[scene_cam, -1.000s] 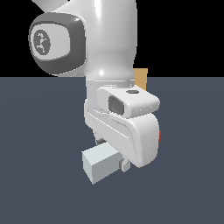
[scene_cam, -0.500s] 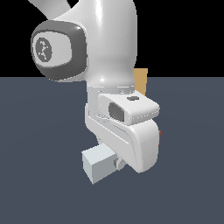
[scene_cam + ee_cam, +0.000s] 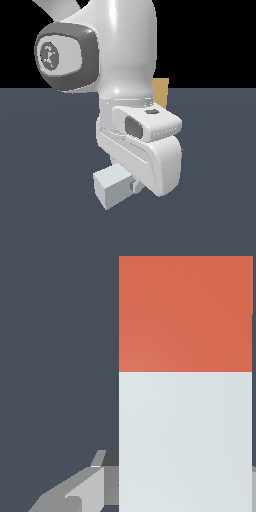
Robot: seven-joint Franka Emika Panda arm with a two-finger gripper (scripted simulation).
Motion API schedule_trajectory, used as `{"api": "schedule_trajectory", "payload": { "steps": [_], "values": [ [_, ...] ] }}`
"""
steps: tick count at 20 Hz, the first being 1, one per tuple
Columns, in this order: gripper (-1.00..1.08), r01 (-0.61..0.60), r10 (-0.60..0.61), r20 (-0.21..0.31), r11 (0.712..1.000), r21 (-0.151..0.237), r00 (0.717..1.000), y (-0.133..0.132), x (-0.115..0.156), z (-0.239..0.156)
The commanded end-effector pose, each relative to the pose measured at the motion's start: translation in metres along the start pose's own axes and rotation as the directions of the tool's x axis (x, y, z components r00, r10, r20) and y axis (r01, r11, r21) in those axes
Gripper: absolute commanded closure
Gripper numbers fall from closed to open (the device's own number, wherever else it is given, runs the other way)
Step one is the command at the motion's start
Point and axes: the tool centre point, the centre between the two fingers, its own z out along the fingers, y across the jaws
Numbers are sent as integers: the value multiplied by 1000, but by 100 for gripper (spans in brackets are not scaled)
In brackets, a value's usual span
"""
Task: Insert the peg into the horizontal hole in a box.
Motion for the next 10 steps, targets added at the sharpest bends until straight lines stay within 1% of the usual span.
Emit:
{"api": "schedule_trajectory", "payload": {
  "steps": [1,6,10],
  "values": [
    [108,20,-20,-3,1000,-3,1000,0,2,-6],
    [108,102,-102,-2,995,-4,995,-1,6,-20],
    [108,199,-199,-1,980,-4,980,-4,10,-38]
  ]
}}
